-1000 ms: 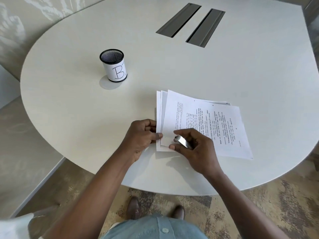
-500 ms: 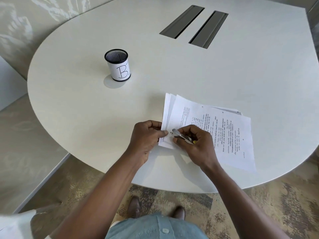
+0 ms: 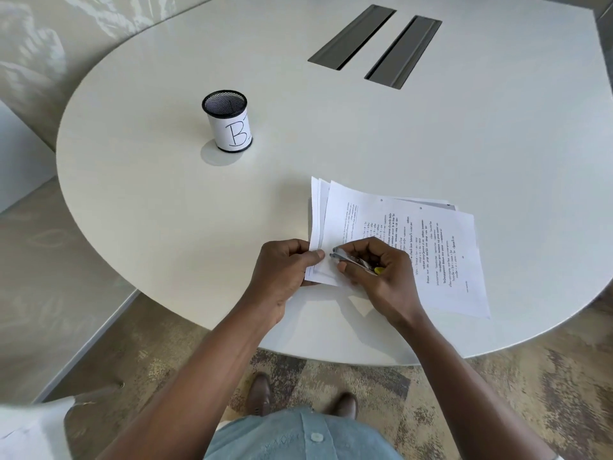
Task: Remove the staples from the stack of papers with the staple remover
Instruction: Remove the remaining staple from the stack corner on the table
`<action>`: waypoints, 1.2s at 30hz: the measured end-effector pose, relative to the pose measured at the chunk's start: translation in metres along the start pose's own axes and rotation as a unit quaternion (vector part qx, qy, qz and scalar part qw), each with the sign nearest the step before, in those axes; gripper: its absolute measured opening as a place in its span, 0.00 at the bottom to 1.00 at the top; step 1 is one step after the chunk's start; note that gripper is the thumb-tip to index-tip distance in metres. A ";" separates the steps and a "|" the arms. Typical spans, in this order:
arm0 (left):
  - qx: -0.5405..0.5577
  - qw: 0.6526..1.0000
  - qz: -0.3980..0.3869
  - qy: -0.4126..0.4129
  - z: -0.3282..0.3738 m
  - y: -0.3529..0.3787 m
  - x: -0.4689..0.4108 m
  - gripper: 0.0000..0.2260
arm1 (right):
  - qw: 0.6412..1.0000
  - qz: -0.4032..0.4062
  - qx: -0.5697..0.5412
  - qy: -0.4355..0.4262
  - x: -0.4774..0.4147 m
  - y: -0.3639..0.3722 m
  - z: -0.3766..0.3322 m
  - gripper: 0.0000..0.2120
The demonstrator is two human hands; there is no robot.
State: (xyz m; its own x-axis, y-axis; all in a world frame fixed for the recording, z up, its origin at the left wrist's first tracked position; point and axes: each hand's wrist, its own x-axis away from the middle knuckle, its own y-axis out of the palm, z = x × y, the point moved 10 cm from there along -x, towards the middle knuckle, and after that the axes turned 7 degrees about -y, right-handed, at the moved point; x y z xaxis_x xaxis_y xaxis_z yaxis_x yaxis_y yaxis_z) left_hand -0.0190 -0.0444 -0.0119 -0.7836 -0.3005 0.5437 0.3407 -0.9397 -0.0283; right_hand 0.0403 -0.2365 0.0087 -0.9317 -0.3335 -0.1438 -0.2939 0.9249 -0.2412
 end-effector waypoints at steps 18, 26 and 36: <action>0.028 0.999 0.031 0.010 -0.005 -0.003 0.005 0.05 | 0.975 0.005 0.158 -0.159 0.006 0.009 -0.020 0.07; 0.019 0.999 0.034 0.024 -0.005 -0.004 0.006 0.05 | 0.965 -0.002 0.185 -0.186 0.007 0.013 -0.022 0.08; 0.056 0.998 0.032 0.021 -0.008 -0.003 0.005 0.05 | 0.967 0.014 0.166 -0.191 0.008 0.008 -0.025 0.08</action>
State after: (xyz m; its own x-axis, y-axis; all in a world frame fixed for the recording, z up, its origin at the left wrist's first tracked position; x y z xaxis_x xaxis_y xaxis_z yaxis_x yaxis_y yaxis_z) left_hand -0.0275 -0.0441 -0.0158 -0.7789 -0.3687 0.5074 0.4448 -0.8950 0.0324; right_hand 0.0250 -0.2277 0.0293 -0.7732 -0.4109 -0.4829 -0.1260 0.8460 -0.5181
